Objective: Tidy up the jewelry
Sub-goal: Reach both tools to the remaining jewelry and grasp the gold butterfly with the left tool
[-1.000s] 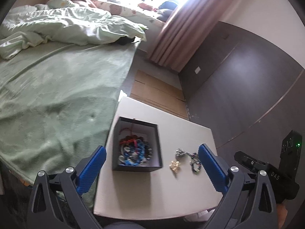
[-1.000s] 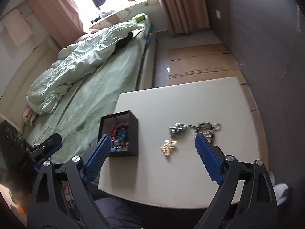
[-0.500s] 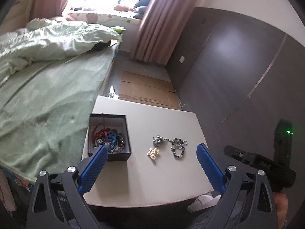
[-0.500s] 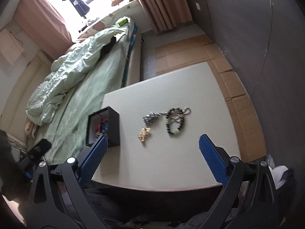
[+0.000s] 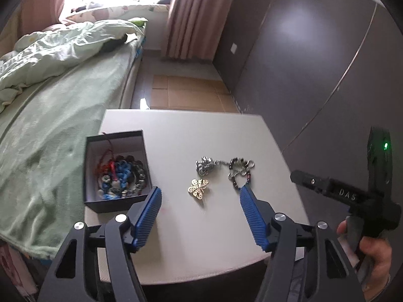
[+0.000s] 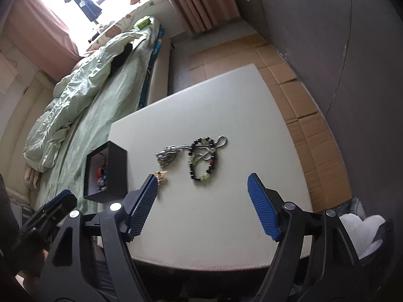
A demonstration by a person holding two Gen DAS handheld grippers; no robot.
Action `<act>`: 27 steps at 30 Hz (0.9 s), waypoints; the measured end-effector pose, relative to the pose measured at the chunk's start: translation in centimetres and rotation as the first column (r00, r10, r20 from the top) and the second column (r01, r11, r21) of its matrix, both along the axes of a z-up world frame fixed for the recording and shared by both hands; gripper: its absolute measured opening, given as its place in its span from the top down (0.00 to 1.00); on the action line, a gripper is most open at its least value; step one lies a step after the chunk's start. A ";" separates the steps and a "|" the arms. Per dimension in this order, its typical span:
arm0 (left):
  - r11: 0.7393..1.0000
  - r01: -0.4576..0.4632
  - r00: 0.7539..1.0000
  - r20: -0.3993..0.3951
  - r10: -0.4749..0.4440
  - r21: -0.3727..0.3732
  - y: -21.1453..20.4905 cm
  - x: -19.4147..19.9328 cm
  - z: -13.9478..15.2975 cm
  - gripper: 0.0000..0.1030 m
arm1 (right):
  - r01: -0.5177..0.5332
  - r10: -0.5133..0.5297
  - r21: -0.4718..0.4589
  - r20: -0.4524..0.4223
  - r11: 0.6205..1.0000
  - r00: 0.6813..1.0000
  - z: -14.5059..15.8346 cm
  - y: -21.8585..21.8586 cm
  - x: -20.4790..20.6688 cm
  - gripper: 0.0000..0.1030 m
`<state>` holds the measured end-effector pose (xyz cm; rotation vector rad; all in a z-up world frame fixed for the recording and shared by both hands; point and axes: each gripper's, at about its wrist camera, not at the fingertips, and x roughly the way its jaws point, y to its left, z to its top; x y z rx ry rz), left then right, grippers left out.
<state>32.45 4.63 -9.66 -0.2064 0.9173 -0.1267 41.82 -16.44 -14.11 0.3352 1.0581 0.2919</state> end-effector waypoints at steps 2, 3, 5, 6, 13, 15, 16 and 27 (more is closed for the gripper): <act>1.000 0.020 1.000 -0.017 -0.020 0.016 -0.6 0.9 -1.6 0.43 | 0.004 -0.004 0.004 -0.028 1.000 1.000 -1.4 -0.1 0.5 0.37; 0.999 0.028 0.999 -0.027 -0.027 0.021 -0.8 1.4 -2.4 0.43 | 0.003 -0.002 0.013 -0.044 1.000 0.999 -2.0 -0.2 0.8 0.39; 0.999 0.042 0.998 -0.049 -0.041 0.028 -1.2 2.4 -4.0 0.43 | 0.001 -0.001 0.009 -0.057 1.000 0.998 -2.7 -0.3 1.1 0.40; 0.998 0.049 0.997 -0.058 -0.047 0.033 -1.4 3.0 -4.7 0.43 | 0.002 -0.002 -0.003 -0.050 1.000 0.999 -2.8 -0.2 1.3 0.40; 0.996 0.074 0.993 -0.095 -0.070 0.044 -2.3 5.2 -8.8 0.43 | 0.002 -0.004 -0.038 -0.076 0.999 0.997 -4.8 0.3 2.6 0.40; 0.996 0.074 0.993 -0.097 -0.069 0.046 -2.3 5.5 -9.5 0.44 | 0.004 -0.007 -0.042 -0.085 0.999 0.996 -5.3 0.6 3.1 0.40; 0.996 0.072 0.992 -0.104 -0.067 0.045 -2.3 5.9 -10.0 0.45 | 0.000 -0.004 -0.041 -0.084 0.999 0.996 -5.4 0.7 3.3 0.40; 0.988 0.098 0.993 -0.081 -0.089 0.116 -4.2 7.4 -11.1 0.52 | 0.002 -0.011 -0.071 -0.128 0.997 0.992 -8.0 1.0 5.4 0.41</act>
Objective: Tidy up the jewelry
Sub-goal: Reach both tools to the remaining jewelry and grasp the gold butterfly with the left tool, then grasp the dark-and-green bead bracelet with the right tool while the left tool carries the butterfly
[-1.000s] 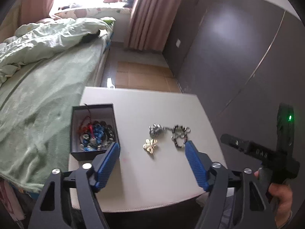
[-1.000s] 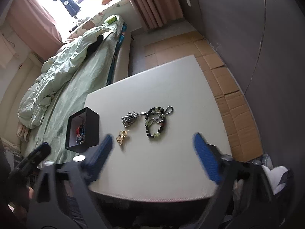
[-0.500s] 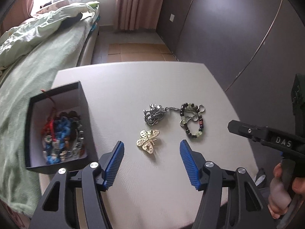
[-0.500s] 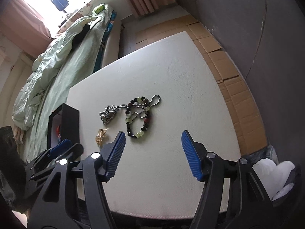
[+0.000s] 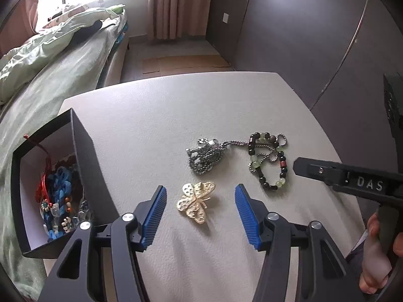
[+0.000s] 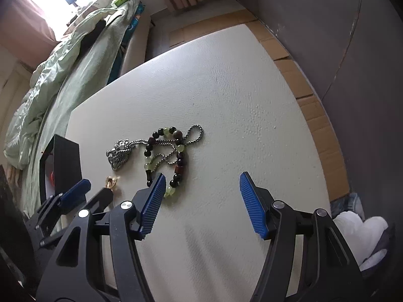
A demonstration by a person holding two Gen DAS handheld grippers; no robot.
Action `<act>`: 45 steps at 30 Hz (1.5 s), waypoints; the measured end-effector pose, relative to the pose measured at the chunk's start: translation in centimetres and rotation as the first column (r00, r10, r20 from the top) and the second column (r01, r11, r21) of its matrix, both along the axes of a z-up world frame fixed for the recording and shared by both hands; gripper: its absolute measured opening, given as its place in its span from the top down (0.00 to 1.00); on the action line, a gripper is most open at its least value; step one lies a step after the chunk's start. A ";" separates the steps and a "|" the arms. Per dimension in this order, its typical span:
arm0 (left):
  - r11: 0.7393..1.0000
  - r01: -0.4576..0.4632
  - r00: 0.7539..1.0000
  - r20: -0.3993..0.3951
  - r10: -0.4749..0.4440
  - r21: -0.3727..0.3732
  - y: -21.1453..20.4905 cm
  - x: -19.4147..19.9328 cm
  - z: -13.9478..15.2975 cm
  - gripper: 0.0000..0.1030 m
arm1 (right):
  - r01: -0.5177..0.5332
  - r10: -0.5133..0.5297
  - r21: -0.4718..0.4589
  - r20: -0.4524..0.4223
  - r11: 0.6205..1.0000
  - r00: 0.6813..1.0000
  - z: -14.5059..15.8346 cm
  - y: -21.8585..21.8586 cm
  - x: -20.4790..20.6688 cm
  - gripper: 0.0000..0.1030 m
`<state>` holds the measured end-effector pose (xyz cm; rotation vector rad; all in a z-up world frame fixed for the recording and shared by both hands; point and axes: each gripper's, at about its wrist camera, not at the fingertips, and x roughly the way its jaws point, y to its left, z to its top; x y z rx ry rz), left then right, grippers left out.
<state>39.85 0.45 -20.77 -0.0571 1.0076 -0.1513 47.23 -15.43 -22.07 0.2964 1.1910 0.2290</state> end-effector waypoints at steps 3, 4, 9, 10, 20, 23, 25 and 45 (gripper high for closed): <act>1.000 0.019 1.000 0.016 -0.019 -0.014 -1.0 -0.2 0.2 0.52 | 0.032 -0.033 0.018 0.010 0.999 0.999 0.1 -0.8 0.2 0.40; 0.999 0.018 1.000 0.008 -0.018 -0.029 -1.2 -0.1 0.0 0.52 | 0.047 -0.047 0.027 0.008 0.999 0.999 0.0 -1.1 0.2 0.40; 0.990 -0.126 0.992 -0.025 0.125 -0.057 1.0 0.6 -1.2 0.51 | 0.045 -0.045 0.027 0.002 0.999 0.999 0.1 -1.0 0.3 0.40; 0.982 -0.170 0.985 -0.022 0.169 -0.083 2.1 0.7 -1.0 0.51 | 0.040 -0.040 0.023 0.007 0.999 0.999 0.2 -0.9 0.2 0.40; 0.957 -0.288 0.957 0.025 0.289 -0.043 3.3 -1.2 -0.5 0.31 | 0.025 -0.025 0.001 0.012 1.000 1.000 0.3 -0.4 0.1 0.40; 0.958 -0.270 0.962 0.024 0.273 -0.097 3.0 -1.4 -0.3 0.31 | 0.016 -0.016 -0.005 0.018 1.000 1.000 0.5 0.0 0.0 0.40; 0.965 -0.248 0.967 0.032 0.252 -0.088 2.3 -1.3 -0.3 0.33 | 0.013 -0.013 -0.007 0.024 1.000 1.000 0.5 0.1 0.0 0.40; 0.976 -0.218 0.976 0.011 0.218 -0.002 0.3 -0.8 -1.1 0.86 | -0.075 0.078 -0.061 0.045 0.995 0.996 -0.2 1.6 0.1 0.62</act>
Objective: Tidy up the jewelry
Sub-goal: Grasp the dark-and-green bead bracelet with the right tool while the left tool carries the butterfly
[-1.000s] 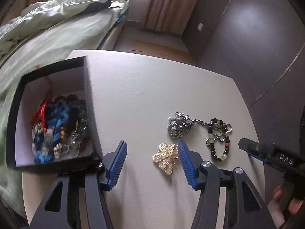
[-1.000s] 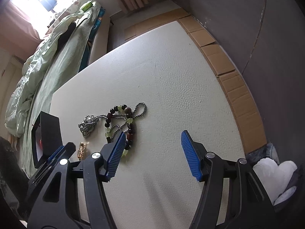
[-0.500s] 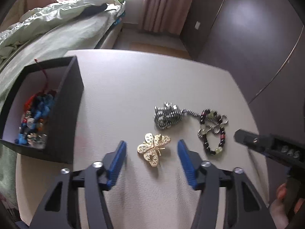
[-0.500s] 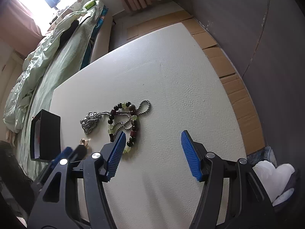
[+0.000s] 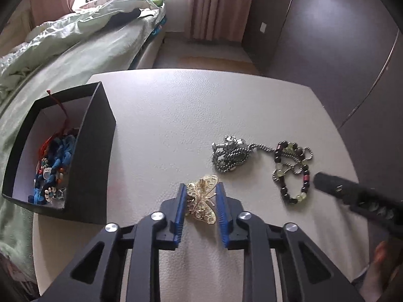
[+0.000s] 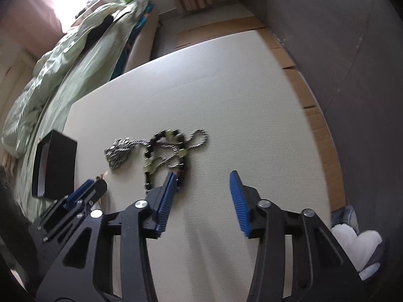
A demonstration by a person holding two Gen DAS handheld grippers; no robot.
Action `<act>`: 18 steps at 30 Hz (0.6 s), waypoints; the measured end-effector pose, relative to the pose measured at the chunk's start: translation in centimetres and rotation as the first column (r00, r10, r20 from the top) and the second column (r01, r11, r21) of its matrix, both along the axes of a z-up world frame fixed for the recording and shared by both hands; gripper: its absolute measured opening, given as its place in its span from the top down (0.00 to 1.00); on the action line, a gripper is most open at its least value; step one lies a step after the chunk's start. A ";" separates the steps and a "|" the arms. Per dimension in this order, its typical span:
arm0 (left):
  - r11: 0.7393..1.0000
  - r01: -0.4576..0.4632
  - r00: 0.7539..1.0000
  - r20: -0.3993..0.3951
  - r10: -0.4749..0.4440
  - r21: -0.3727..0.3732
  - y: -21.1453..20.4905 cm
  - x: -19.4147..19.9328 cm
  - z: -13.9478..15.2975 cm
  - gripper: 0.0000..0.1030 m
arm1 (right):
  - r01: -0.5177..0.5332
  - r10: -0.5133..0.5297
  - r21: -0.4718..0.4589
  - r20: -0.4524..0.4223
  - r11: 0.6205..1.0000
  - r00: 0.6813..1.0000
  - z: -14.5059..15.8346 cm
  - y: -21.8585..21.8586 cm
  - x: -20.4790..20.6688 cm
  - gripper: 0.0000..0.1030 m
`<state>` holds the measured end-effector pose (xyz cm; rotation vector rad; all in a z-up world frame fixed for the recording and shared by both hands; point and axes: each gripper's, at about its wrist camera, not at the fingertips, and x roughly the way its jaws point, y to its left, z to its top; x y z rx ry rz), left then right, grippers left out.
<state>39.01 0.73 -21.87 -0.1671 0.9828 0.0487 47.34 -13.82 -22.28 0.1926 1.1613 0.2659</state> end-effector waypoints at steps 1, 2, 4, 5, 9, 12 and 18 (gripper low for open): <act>1.000 0.006 1.000 0.008 -0.006 -0.008 0.1 -0.1 0.4 0.89 | -0.011 0.011 -0.012 0.003 1.000 1.000 0.0 0.4 0.0 0.62; 1.000 0.008 1.000 0.010 -0.008 -0.018 0.2 -0.2 0.5 0.90 | -0.016 0.016 -0.021 0.006 1.000 1.000 0.0 0.8 0.0 0.62; 0.999 0.006 1.000 0.005 -0.006 -0.037 0.5 -0.3 0.5 0.90 | -0.027 0.027 -0.037 0.011 0.999 1.000 0.0 1.5 0.1 0.62; 0.999 0.006 1.000 0.004 -0.006 -0.050 0.7 -0.3 0.5 0.90 | -0.030 0.031 -0.056 0.018 0.998 0.999 -0.1 1.9 0.2 0.62; 0.997 -0.001 1.000 0.010 0.002 -0.078 1.3 -0.3 1.1 0.90 | -0.028 0.032 -0.111 0.039 0.993 0.999 -0.1 3.0 0.4 0.63; 0.995 0.002 1.000 0.028 0.000 -0.100 2.2 -0.2 1.8 0.90 | -0.035 0.046 -0.178 0.056 0.983 0.997 -0.2 3.9 0.3 0.79; 0.992 0.014 0.998 0.069 -0.005 -0.124 3.2 -1.1 4.0 0.90 | -0.075 0.079 -0.118 0.033 0.990 0.996 0.0 4.0 -0.1 0.91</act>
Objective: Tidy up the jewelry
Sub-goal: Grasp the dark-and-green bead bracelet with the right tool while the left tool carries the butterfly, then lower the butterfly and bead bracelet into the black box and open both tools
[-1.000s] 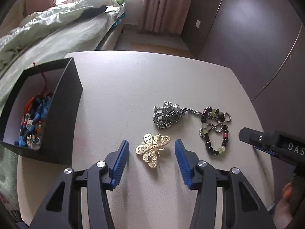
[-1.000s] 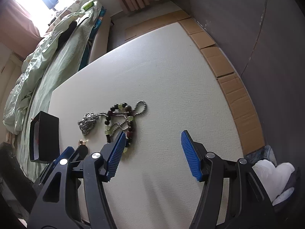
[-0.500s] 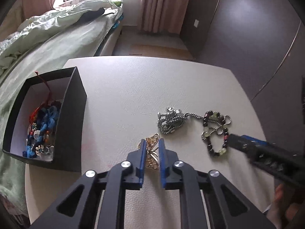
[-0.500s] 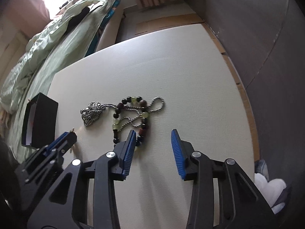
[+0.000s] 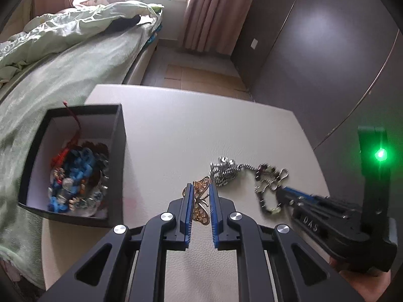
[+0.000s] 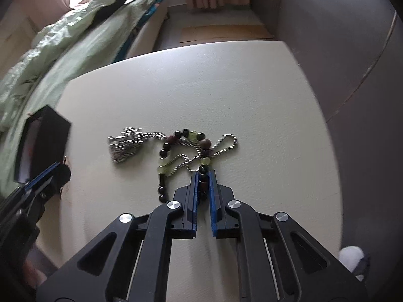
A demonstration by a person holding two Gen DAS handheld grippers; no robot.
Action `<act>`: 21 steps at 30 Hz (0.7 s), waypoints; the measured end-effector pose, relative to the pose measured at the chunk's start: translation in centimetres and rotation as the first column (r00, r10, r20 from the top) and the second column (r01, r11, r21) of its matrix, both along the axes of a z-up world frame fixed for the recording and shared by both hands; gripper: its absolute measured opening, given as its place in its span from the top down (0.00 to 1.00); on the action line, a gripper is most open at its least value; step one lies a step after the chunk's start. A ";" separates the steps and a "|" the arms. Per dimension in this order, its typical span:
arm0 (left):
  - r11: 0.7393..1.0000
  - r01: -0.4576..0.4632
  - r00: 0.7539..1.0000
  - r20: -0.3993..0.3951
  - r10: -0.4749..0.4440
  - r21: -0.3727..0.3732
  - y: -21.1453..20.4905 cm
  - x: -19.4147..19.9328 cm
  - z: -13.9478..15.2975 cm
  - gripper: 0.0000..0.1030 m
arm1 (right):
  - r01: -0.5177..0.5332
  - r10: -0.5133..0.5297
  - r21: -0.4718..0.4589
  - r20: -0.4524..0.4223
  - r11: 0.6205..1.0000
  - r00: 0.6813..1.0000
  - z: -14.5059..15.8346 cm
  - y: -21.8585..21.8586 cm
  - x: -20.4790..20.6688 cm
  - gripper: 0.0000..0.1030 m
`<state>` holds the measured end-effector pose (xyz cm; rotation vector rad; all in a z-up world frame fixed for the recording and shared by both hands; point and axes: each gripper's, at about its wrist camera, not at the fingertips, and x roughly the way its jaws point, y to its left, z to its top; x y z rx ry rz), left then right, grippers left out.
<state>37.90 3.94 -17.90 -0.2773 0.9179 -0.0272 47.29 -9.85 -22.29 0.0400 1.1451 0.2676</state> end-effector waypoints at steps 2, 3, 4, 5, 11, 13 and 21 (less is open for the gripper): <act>1.000 -0.002 1.000 0.013 0.003 -0.008 0.5 -0.2 0.8 0.90 | -0.005 0.005 0.022 0.021 1.000 1.000 0.8 0.0 -0.3 0.91; 1.000 -0.003 1.000 0.022 0.003 -0.010 0.6 -0.6 1.3 0.90 | -0.005 0.004 0.037 0.025 0.999 1.000 1.2 -0.1 -0.4 0.91; 1.000 -0.005 0.999 0.033 0.005 -0.013 0.8 -0.7 1.9 0.90 | -0.004 0.002 0.052 0.028 0.999 1.000 1.4 -0.1 -0.5 0.91; 1.000 -0.007 0.999 0.042 0.007 -0.016 1.0 -0.8 2.3 0.90 | -0.003 0.000 0.076 0.037 0.997 0.999 1.9 -0.4 -0.7 0.91; 0.999 -0.029 0.994 0.100 0.031 -0.025 3.4 -1.4 5.4 0.90 | 0.002 -0.018 0.154 0.100 0.988 0.995 4.4 -1.3 -1.8 0.92; 0.999 -0.047 0.992 0.113 0.049 -0.018 4.7 -1.5 6.1 0.90 | -0.001 -0.022 0.181 0.122 0.983 0.992 5.2 -1.5 -2.2 0.92; 0.988 -0.146 0.985 0.090 0.149 -0.045 10.4 -1.8 5.5 0.90 | -0.039 0.001 0.199 0.190 0.979 0.982 7.3 -0.4 -3.0 0.92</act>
